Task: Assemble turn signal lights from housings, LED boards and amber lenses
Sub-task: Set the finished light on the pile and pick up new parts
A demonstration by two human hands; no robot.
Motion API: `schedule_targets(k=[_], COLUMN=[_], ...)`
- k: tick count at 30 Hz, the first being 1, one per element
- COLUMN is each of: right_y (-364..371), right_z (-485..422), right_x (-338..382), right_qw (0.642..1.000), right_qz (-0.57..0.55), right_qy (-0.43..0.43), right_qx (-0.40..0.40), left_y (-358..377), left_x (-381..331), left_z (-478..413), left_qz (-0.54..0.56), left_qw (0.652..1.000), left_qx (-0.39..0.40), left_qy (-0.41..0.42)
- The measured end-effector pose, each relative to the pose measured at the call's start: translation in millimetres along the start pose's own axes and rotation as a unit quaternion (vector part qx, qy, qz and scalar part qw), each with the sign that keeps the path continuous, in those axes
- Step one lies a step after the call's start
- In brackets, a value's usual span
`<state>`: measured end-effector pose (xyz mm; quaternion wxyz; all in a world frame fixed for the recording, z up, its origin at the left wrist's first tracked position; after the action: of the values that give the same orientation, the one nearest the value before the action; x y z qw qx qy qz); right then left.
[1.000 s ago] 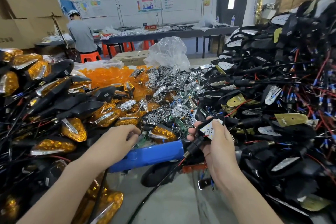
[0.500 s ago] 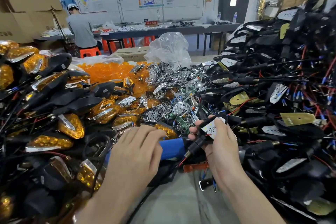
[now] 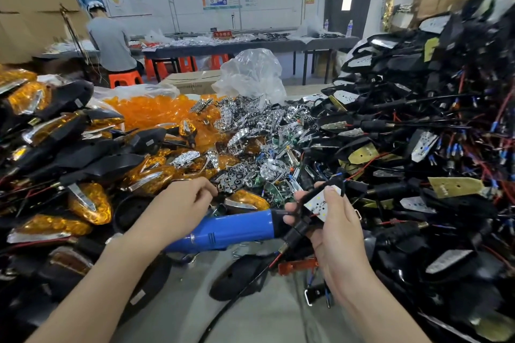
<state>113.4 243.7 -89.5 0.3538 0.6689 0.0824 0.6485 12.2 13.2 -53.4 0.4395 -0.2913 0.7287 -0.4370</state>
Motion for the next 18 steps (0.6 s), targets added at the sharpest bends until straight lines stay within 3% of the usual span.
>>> schedule_targets(k=[9,18], right_y=[0,3], right_z=[1,2], right_x=[-1,2], right_qw=[1.0,0.999], right_qz=[-0.018,-0.035], right_qy=[0.019,0.017], right_qx=[-0.005,0.004], left_y=[5,2], left_x=[-10,-16], left_z=[-13,-11], left_qz=[-0.111,-0.196], left_qw=[0.974,0.96], left_qx=[0.187,0.183], left_qy=[-0.06,-0.076])
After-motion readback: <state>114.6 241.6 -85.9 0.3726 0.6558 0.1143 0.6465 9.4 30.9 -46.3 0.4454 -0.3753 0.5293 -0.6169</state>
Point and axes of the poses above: each hand's wrist, its own z-axis away from the middle knuckle, its own y-axis out of the palm, x = y × z, the point moved 5 cm from there along -z, towards the middle knuckle, and after that the axes turned 6 degrees about y, right-handed, at the moved point
